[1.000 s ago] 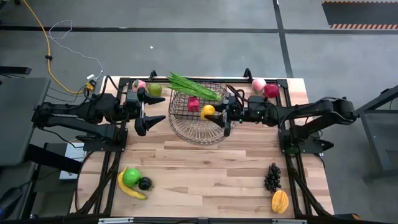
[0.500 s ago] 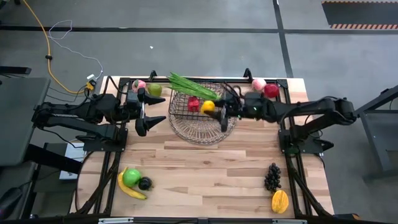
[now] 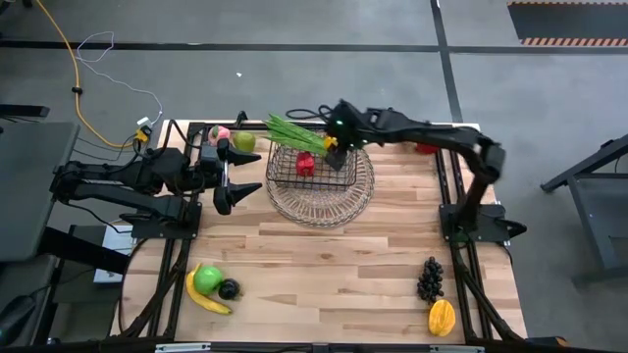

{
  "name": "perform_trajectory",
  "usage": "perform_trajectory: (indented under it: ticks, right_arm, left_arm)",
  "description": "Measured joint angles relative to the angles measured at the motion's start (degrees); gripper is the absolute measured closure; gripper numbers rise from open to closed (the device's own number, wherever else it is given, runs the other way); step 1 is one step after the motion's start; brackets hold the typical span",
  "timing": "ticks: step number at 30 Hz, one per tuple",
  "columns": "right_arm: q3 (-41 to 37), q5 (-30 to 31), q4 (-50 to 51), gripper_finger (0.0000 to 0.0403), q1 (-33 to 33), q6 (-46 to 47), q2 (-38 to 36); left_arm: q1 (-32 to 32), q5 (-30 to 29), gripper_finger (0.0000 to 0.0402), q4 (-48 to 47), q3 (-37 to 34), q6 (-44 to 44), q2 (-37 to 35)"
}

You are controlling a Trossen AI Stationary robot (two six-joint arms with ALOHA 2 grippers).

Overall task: Build produce basket
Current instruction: Put the lemon into the black wire basket

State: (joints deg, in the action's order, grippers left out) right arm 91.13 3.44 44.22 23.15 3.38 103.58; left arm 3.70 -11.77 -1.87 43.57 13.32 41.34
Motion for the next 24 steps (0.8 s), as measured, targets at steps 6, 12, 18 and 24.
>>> perform_trajectory:
  ticks: [6,12,18,24]
  right_arm:
    - [7.9,-1.0,9.4,0.0217,2.0,-2.2,10.1]
    - [10.3,-3.3,12.0,0.0217,1.9,-2.2,14.1]
    - [9.7,-6.9,11.5,0.0217,1.8,-5.4,14.3]
    - [9.7,-6.9,12.0,0.0217,1.8,-7.4,14.3]
  left_arm:
    - [0.0,0.0,0.0009,0.0,0.0,0.0,0.0]
    - [0.0,0.0,0.0009,0.0,0.0,0.0,0.0]
    - [0.0,0.0,0.0009,0.0,0.0,0.0,0.0]
    - [0.0,0.0,0.0009,0.0,0.0,0.0,0.0]
